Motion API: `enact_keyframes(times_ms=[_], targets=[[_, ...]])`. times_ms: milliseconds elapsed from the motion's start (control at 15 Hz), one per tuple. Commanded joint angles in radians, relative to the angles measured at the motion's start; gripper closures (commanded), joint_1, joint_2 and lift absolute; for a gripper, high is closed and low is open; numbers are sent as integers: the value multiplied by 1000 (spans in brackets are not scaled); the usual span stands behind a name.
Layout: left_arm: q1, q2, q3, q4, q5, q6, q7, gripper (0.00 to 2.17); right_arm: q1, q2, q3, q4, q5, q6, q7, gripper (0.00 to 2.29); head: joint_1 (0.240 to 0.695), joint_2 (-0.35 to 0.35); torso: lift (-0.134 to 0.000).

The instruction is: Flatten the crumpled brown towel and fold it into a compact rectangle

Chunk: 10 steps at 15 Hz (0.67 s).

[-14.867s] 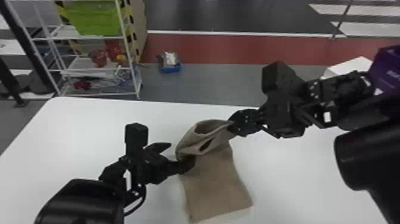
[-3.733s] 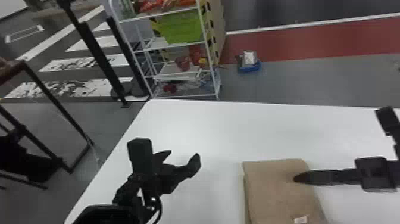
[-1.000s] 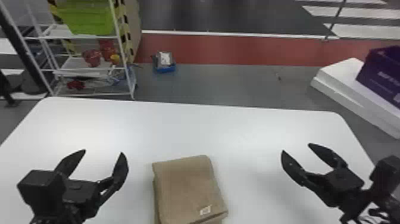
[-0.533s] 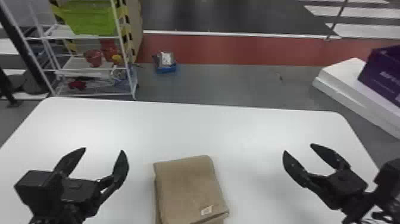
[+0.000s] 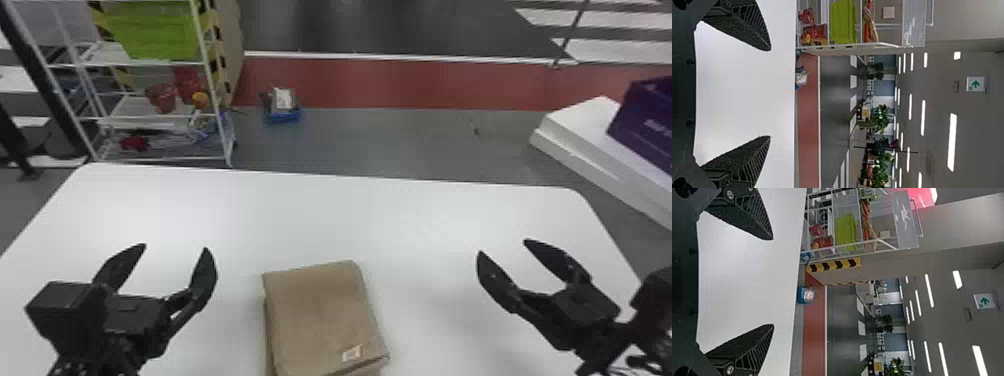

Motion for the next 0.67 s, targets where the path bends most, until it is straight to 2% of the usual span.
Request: enact_keyframes(times_ms=[0, 600], targets=[[-2, -3, -1, 3, 1, -11, -1, 83, -5, 2, 2, 3, 2, -2, 0, 97, 695, -36, -124], [-5, -3, -1, 14, 7, -29, -1, 83, -11, 2, 7, 12, 6, -15, 5, 107, 695, -33, -124]])
